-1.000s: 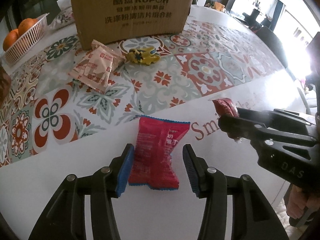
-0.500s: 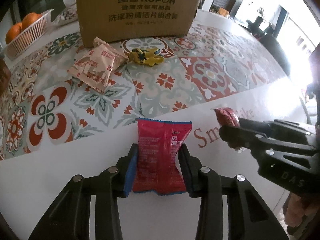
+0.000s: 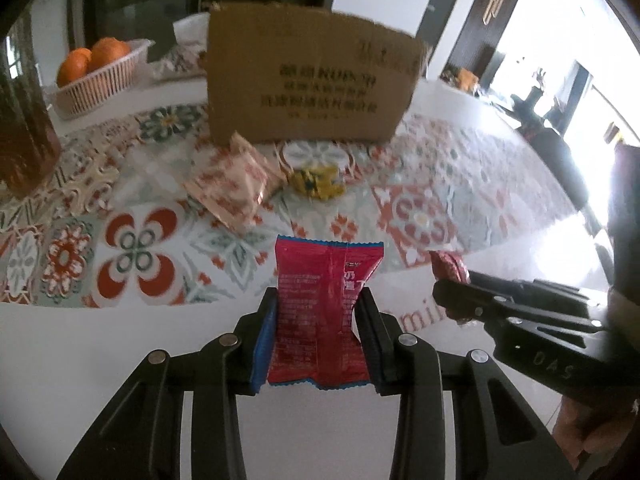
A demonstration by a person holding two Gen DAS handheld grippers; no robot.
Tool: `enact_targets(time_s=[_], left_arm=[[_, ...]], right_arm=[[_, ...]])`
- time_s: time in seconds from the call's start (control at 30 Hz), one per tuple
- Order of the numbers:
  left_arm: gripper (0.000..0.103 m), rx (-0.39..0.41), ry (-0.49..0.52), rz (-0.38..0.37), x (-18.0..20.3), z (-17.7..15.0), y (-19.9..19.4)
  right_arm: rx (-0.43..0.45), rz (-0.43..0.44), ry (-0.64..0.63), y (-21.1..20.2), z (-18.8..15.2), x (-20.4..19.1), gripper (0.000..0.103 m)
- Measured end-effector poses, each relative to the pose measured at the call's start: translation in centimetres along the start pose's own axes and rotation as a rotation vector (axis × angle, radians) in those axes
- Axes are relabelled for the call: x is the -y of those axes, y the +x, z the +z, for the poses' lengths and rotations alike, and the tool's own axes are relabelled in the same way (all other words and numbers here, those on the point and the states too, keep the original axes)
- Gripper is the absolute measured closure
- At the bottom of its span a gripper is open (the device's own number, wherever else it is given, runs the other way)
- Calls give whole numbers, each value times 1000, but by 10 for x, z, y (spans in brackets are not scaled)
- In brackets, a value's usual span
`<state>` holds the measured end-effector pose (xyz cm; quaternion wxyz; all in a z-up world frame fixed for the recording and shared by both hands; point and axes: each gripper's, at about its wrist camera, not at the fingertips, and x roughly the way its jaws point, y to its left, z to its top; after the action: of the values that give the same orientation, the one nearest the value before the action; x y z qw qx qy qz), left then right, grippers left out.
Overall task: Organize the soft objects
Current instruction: 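Lift and carry both candy packets over the cardboard box with both tools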
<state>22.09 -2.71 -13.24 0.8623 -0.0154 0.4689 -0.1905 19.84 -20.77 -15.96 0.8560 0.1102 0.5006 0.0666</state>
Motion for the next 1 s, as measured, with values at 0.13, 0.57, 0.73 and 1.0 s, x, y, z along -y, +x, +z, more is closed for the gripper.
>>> enact_targets(time_s=[0.13,0.57,0.73,1.0], left_arm=[[66,56,-15,2,1,13,-16],[66,181,-37,-6,3,60,-43],[66,224,-27,3,4,79,-51],[66,280,-4,9,6,116,-59]], right_arm=[[39,17,-9,-11,11,-5,78],[189,36,-40,-46,59,-16,78],[232,36,-53,-54,79,-19,78],[309,45,-75,-69,115,-25,78]])
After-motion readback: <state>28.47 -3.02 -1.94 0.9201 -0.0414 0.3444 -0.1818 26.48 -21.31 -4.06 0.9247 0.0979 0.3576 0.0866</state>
